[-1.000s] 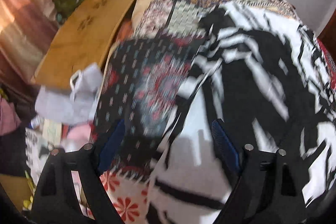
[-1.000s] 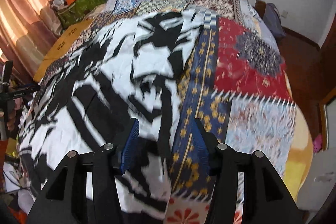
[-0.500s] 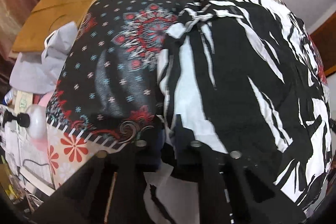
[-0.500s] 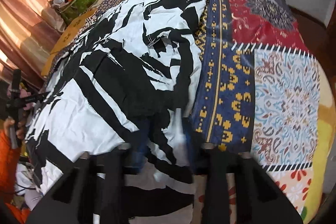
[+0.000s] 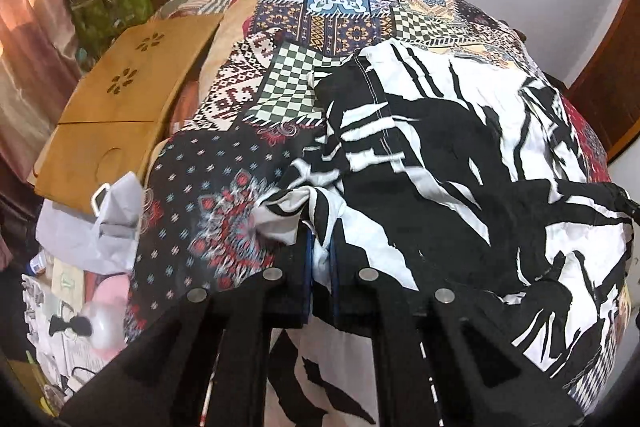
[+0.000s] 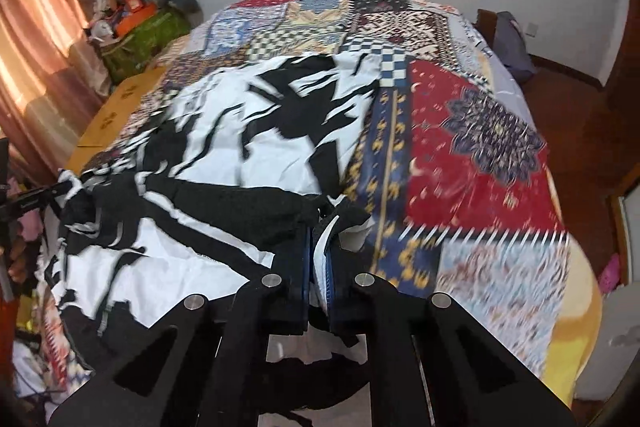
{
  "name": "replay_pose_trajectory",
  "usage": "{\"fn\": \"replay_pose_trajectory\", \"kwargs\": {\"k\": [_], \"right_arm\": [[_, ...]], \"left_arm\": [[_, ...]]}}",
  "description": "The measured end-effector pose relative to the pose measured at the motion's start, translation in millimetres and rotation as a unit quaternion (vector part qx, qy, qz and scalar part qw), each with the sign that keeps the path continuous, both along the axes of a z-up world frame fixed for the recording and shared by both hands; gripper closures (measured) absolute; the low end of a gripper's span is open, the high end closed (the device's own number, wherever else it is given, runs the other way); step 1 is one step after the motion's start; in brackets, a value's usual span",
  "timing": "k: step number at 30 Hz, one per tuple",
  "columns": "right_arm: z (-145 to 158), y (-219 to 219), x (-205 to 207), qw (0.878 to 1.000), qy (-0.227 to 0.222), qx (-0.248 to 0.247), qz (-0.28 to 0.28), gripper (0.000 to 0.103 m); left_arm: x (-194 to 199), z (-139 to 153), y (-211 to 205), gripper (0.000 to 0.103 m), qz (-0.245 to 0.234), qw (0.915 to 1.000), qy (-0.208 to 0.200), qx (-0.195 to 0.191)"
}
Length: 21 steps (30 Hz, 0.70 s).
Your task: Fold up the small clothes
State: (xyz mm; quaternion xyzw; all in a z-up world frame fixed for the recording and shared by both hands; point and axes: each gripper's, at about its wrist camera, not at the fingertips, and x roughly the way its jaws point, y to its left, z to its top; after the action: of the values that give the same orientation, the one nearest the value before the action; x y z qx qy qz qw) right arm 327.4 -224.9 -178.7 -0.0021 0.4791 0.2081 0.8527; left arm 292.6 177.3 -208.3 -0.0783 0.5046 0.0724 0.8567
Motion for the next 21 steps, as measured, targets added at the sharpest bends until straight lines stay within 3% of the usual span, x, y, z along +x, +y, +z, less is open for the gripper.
{"fn": "replay_pose_trajectory", "kwargs": {"k": [2, 5, 7, 9, 13, 20, 21], "right_arm": [[-7, 1, 10, 1.0, 0.011, -0.005, -0.001, 0.095], [-15, -2, 15, 0.999, 0.036, -0.016, -0.011, 0.084], [-14, -7, 11, 0.999, 0.039, -0.017, -0.015, 0.072], [-9, -14, 4, 0.999, 0.032, -0.013, -0.017, 0.063], [4, -28, -15, 1.0, 0.018, -0.014, -0.019, 0.057], [5, -46, -56, 0.999, 0.028, -0.003, -0.023, 0.056], [0, -47, -61, 0.999, 0.034, -0.003, -0.025, 0.056]], "left_arm": [[9, -9, 3, 0.093, 0.007, 0.9999, 0.013, -0.007], [10, -17, 7, 0.077, 0.02, 0.9992, 0.032, -0.01], [4, -14, 10, 0.059, 0.017, 0.9994, 0.028, -0.015], [-5, -9, 12, 0.05, 0.011, 0.9997, 0.016, -0.017], [-31, -2, 20, 0.048, 0.015, 0.9997, 0.013, -0.014], [-76, -18, 34, 0.046, 0.031, 0.9973, 0.035, -0.056], [-81, -23, 33, 0.042, 0.029, 0.9967, 0.038, -0.066]]}}
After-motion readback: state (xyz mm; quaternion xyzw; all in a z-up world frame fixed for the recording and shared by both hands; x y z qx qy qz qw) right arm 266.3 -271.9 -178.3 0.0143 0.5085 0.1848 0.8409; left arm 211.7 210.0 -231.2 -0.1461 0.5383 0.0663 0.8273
